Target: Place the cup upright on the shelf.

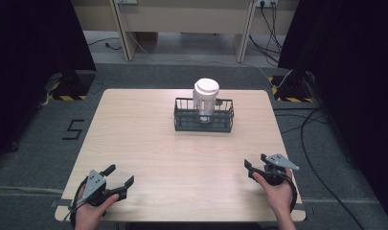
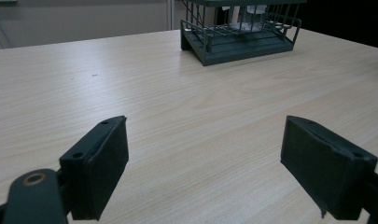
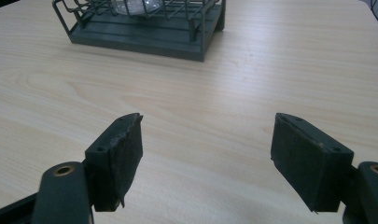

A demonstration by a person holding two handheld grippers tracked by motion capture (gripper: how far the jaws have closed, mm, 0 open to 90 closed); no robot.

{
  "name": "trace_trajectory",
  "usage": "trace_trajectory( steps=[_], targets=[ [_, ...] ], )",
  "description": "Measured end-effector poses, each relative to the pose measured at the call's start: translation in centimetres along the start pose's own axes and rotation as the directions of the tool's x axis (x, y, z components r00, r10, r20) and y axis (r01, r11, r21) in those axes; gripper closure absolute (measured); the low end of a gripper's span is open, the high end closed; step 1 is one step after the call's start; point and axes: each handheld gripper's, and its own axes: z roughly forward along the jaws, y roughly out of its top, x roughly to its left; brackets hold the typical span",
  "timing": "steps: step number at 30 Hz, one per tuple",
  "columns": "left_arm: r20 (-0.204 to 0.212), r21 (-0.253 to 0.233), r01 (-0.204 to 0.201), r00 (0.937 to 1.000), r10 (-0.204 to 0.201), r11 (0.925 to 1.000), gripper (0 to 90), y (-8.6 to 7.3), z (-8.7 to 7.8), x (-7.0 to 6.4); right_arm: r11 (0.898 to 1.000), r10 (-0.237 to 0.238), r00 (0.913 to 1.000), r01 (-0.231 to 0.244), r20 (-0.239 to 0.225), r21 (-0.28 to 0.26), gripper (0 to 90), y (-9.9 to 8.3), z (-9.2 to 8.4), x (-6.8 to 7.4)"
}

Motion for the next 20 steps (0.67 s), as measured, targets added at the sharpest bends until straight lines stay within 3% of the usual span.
trace_trajectory(
  steps=[12,20],
  targets=[
    [-0.002,0.000,-0.001,1.0000,0.001,1.0000,14.6,0.0,0.0,-0.1,1.000,0.021,0.9996,-0.021,0.020,-0.011,25.9,-2.1,-1.2,-0.8],
    [-0.002,0.001,-0.001,1.0000,0.001,1.0000,14.7,0.0,0.0,0.0,0.999,0.020,0.9997,-0.020,0.016,-0.038,25.8,-1.9,-1.5,-0.8]
  ],
)
